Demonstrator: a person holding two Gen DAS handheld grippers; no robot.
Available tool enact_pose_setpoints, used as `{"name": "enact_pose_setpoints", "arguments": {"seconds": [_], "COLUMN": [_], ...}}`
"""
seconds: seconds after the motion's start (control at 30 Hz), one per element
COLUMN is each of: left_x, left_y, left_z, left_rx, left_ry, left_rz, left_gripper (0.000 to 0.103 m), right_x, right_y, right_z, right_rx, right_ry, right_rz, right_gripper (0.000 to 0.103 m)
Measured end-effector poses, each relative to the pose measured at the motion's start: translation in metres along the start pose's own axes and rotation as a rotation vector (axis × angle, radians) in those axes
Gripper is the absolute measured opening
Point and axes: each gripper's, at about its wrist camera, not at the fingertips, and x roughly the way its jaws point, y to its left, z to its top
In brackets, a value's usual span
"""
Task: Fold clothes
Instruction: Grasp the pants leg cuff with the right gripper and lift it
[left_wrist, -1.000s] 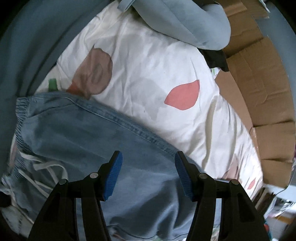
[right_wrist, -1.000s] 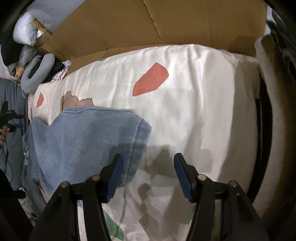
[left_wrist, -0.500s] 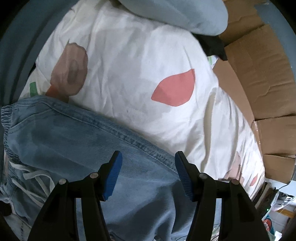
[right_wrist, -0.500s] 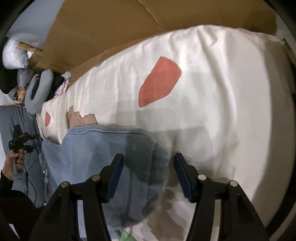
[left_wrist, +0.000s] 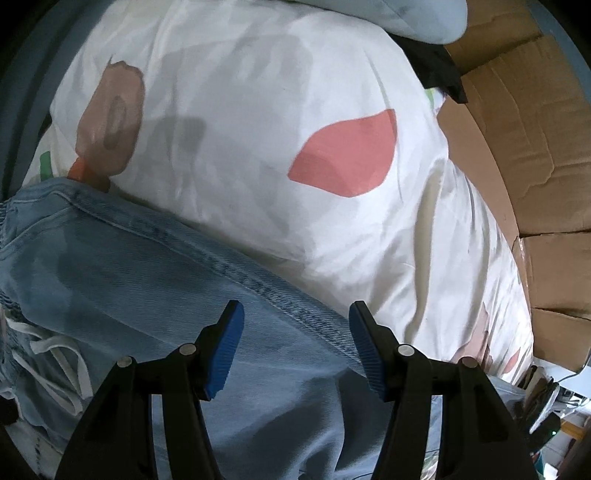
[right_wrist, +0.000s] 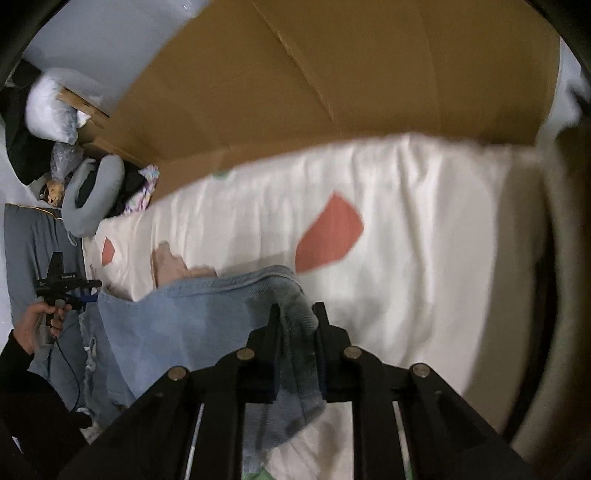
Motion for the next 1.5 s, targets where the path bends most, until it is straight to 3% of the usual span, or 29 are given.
{"name": "enact_pose_setpoints", "arguments": {"seconds": [0.37, 0.9, 1.1, 1.3, 1.5], "left_x": [0.000, 0.016, 0.003, 0.018, 0.033], "left_y": [-0.004, 0.008, -0.002, -0.004, -0.008], "left_z": [0.004, 0.016, 0.024, 0.024, 0.017], "left_rx": [-0.008, -0.037, -0.065, -0.167, -0.235], "left_ry": [-0.010, 0.004, -0.056, 0.000, 0.009], "left_rz": [0.007, 0.035, -0.018, -0.126, -0.129], "left_gripper": [0.060, 0.060, 0.060, 0.060, 0.059], "right_x": [-0.047, -0.025, -0.016, -0.016, -0.018], "right_y": [-0.011, -0.020, -0.015, -0.010, -0.012], "right_z": [0.029, 0.056, 0.069, 0.075, 0.073], "right_rx": [-0.014, -0.025, -0.050, -0.070, -0.075], "right_ry": [-0.140, -0.153, -0.166, -0.188, -0.189], "right_rz": [-0.188, -0.311, -0.349, -0.359, -0.344], "right_gripper": [0.012, 0.011, 0.011, 0.011, 0.011]}}
